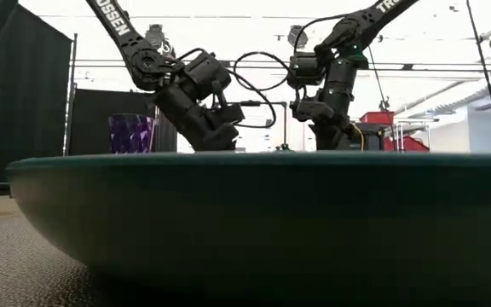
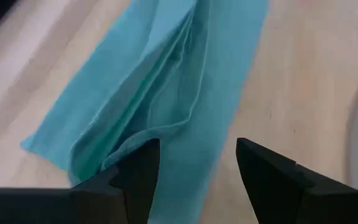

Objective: Set table place
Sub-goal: Fold the blue napkin

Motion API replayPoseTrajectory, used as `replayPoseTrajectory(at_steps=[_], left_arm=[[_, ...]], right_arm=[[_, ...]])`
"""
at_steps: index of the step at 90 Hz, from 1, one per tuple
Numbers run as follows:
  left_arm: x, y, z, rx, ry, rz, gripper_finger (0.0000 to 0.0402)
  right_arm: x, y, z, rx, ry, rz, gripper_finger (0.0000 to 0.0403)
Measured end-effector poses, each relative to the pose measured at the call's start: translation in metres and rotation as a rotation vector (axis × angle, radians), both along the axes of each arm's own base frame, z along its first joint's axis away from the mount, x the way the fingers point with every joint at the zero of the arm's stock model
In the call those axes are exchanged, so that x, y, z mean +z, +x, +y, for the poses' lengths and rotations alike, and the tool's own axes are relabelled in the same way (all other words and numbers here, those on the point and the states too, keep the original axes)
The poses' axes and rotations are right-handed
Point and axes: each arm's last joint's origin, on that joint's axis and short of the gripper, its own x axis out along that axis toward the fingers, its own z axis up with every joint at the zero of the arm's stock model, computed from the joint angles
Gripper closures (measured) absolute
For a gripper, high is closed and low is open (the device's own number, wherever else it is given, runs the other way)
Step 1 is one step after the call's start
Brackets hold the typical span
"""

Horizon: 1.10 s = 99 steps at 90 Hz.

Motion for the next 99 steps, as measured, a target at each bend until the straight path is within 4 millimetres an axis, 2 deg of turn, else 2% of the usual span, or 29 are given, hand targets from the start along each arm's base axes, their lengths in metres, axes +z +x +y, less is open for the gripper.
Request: replayPoseTrajectory(at_steps=[20,32,47,83,99], left_arm=[[0.032,0.000,-0.026,-0.151,0.059,-0.054,0.0204],[0.024,-0.007,-0.031,-0.173,0.011,0.040,0.0204],[0.013,-0.007,-0.023,-0.150,-0.004,0.075,0.0204],[0.015,-0.017,0.014,-0.022,-0.009,0.036,0.0204],[0.021,-0.015,0.023,0.005,0.024,-0.037,0.0204]], right_arm=[[0.000,-0.002,-0.001,-0.006,0.007,0.011,0.0403],[0.000,-0.002,-0.001,-0.004,0.010,0.010,0.0403],[0.000,-0.002,-0.002,-0.004,0.007,0.006,0.0403],[0.000,-0.001,-0.002,-0.002,0.006,0.000,0.0403],[0.001,0.001,-0.003,0.011,-0.015,-0.022,0.0403]])
